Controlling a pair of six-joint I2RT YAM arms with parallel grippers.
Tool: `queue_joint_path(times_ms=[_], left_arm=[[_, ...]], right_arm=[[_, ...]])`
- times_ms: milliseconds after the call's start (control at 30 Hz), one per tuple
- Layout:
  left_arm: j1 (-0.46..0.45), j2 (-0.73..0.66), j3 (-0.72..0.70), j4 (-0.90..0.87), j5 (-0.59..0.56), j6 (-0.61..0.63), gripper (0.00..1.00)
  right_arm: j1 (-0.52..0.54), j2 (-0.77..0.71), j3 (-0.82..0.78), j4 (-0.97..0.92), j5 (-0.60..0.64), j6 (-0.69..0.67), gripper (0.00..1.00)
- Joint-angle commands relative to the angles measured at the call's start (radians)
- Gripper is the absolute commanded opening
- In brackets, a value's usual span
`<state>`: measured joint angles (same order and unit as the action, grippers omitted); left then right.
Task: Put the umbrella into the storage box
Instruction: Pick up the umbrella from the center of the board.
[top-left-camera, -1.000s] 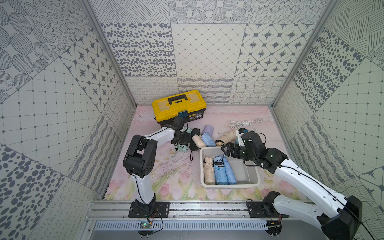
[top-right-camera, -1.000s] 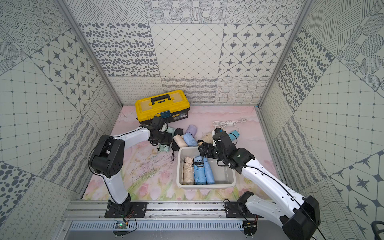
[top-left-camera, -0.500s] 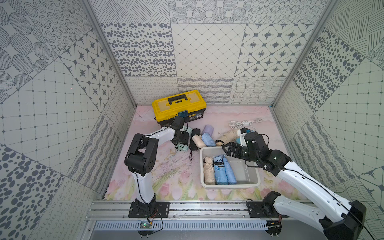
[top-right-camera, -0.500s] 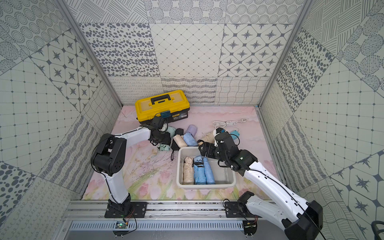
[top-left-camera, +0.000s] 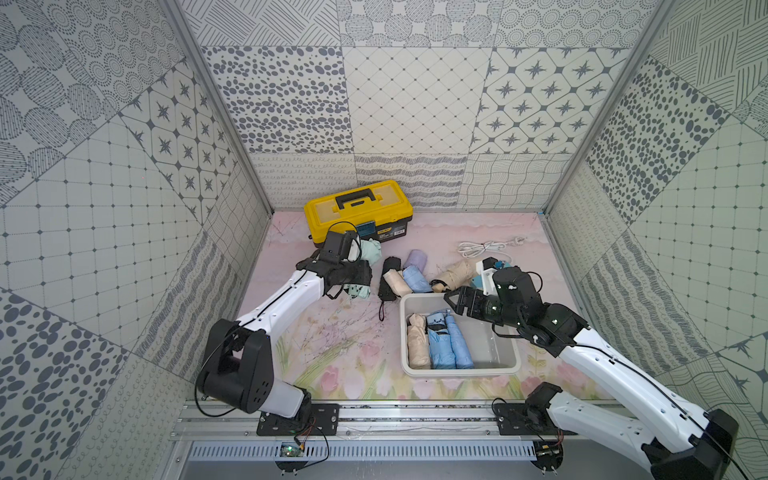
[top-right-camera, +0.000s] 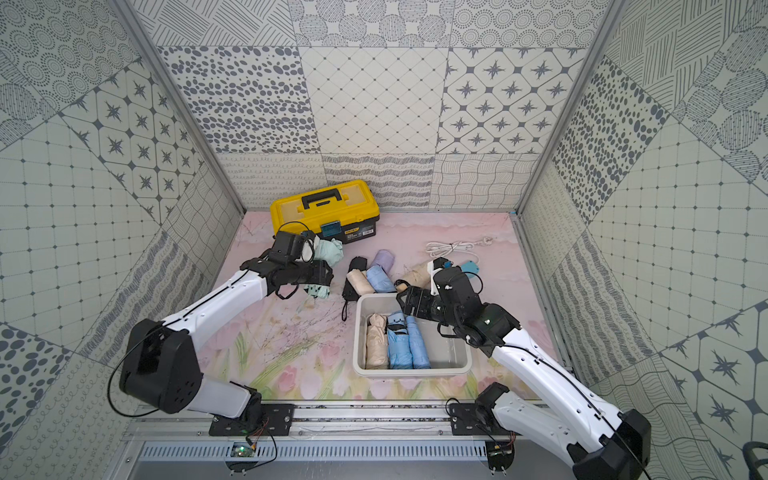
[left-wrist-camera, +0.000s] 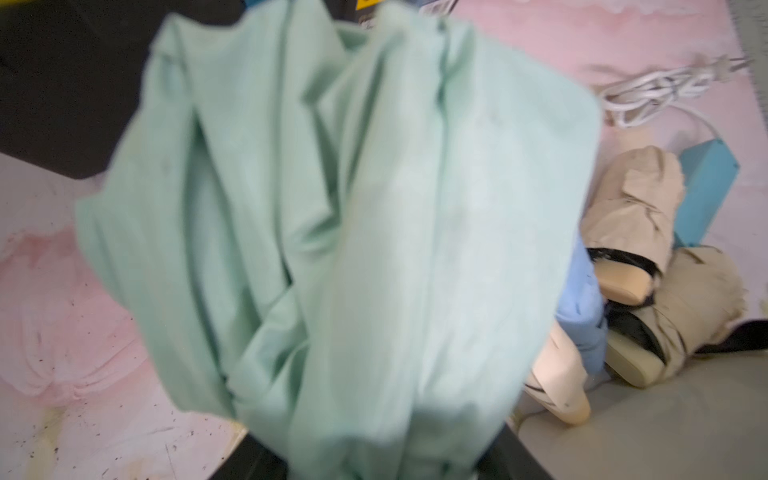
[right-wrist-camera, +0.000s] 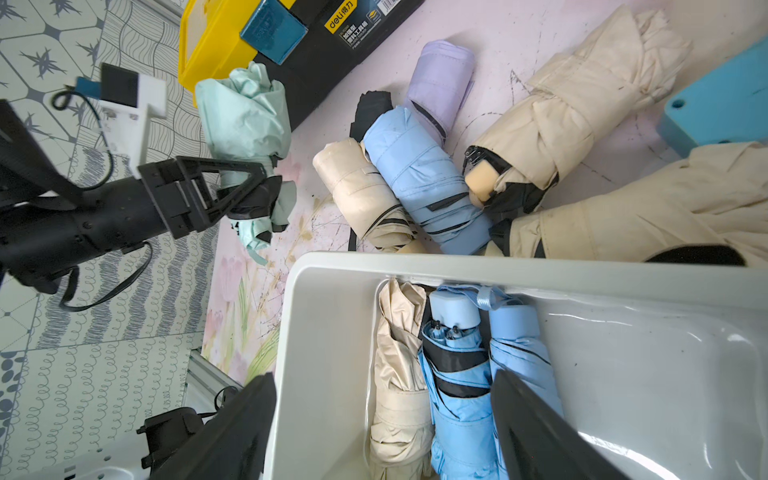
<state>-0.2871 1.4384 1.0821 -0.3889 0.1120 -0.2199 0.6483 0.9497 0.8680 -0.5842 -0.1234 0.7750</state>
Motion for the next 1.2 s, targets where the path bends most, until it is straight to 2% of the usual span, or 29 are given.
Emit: queue_joint_path(times_ms=[0,100,233,400,533,667,933,1167], left_arm=[[-0.005,-0.145,-0.014,0.018,0.231,0.181,0.50],[-0.041,-0.209,-0.011,0.026,0.286,0.272,0.50],[-0.140,-0.236,0.032,-0.005,0.296,0.411,0.50],[-0.216,-0.225,0.065,0.028,0.328,0.472,0.50],[-0.273,-0.251,0.076,0.019,0.332,0.540,0.50],[-0.304,-0.274,0.062,0.038,0.326,0.575,0.50],[-0.362,-0.226,0.106,-0.018,0.287,0.657,0.50],[-0.374,-0.198,0.140,-0.082,0.252,0.700,0.49]], right_arm=[[-0.003,0.009,0.045,0.041,-0.046,-0.012,0.88],[-0.003,0.028,0.075,0.053,-0.090,-0.045,0.89],[0.002,0.074,0.155,0.053,-0.147,-0.074,0.92],[0.022,0.105,0.227,0.114,-0.197,-0.076,0.99],[0.022,0.153,0.238,0.230,-0.260,-0.047,0.99],[0.021,0.200,0.247,0.333,-0.346,0.022,0.99],[0.029,0.257,0.249,0.420,-0.375,0.062,0.99],[0.057,0.277,0.261,0.370,-0.368,0.065,0.88]])
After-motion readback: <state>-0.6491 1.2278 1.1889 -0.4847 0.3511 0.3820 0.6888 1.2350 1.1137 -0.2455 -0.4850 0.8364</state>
